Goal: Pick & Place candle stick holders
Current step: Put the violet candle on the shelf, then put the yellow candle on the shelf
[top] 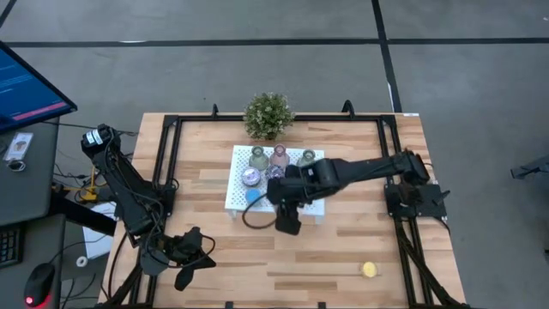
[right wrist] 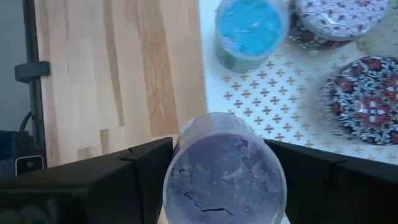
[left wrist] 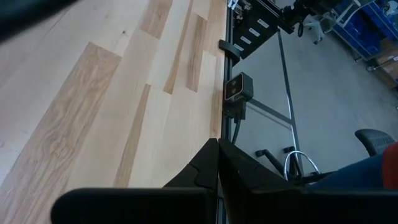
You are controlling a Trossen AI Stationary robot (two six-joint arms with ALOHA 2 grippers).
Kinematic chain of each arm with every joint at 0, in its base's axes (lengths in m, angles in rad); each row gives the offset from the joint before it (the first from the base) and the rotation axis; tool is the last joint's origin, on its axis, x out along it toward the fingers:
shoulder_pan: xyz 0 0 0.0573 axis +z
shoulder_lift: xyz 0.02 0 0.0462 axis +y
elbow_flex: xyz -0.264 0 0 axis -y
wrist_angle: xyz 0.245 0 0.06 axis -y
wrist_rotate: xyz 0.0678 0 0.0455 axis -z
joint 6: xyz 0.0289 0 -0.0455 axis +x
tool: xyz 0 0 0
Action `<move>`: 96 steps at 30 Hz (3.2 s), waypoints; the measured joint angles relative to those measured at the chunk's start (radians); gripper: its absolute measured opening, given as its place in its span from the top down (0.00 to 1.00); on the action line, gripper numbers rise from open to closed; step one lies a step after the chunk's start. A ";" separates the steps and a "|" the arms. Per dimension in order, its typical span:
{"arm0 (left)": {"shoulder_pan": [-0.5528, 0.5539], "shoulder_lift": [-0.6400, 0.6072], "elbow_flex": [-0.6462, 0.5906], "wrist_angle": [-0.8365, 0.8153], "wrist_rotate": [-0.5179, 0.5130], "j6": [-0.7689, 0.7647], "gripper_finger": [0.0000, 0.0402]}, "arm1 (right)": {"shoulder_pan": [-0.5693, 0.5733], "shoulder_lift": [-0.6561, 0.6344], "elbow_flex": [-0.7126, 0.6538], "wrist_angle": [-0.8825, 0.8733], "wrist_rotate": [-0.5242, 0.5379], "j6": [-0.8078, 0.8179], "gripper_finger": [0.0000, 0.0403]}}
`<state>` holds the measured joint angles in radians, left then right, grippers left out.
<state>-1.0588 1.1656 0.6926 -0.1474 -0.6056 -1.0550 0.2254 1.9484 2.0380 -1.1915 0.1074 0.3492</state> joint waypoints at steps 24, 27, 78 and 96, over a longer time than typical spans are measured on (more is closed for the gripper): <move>0.000 0.000 0.000 0.000 0.000 0.001 0.98 | -0.045 0.004 -0.032 0.069 0.081 0.060 0.44; 0.000 0.000 0.000 0.000 0.000 0.002 0.98 | -0.045 0.004 -0.057 0.099 0.081 0.062 0.44; 0.000 0.000 0.000 0.000 0.000 0.002 0.98 | -0.068 0.004 -0.163 0.138 0.100 0.120 0.35; 0.000 0.000 0.000 0.000 0.000 -0.007 0.98 | 0.069 -0.011 0.219 -0.371 0.002 0.144 0.35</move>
<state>-1.0590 1.1656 0.6926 -0.1476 -0.6059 -1.0617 0.2948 1.9371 2.2574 -1.5620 0.1095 0.4928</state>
